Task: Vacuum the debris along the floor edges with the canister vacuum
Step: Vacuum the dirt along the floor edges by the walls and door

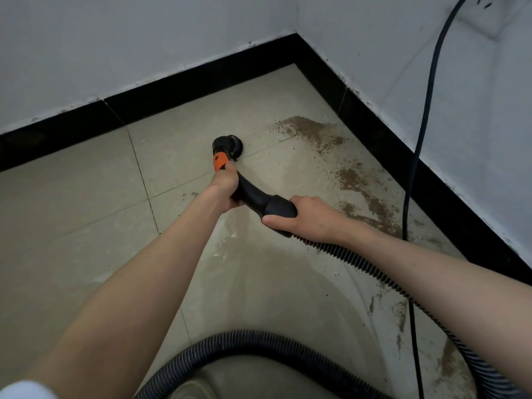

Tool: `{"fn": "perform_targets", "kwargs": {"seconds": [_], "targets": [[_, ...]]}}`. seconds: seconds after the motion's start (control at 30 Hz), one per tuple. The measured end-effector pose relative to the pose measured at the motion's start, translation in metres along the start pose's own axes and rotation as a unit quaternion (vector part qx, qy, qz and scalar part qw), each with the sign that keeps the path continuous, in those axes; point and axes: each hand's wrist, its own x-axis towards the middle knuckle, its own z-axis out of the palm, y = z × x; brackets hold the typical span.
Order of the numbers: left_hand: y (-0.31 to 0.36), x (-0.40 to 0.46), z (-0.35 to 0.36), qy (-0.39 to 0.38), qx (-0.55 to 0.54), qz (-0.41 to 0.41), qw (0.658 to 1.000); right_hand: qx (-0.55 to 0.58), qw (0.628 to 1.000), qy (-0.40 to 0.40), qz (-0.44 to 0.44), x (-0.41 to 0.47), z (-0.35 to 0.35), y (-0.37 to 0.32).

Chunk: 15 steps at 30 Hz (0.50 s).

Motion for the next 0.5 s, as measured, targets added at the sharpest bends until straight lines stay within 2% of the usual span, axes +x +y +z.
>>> {"fn": "perform_targets", "kwargs": {"seconds": [0.5], "targets": [[-0.001, 0.014, 0.050, -0.028, 0.032, 0.011, 0.999, 0.029, 0.999, 0.026, 0.034, -0.006, -0.019, 0.039]]}}
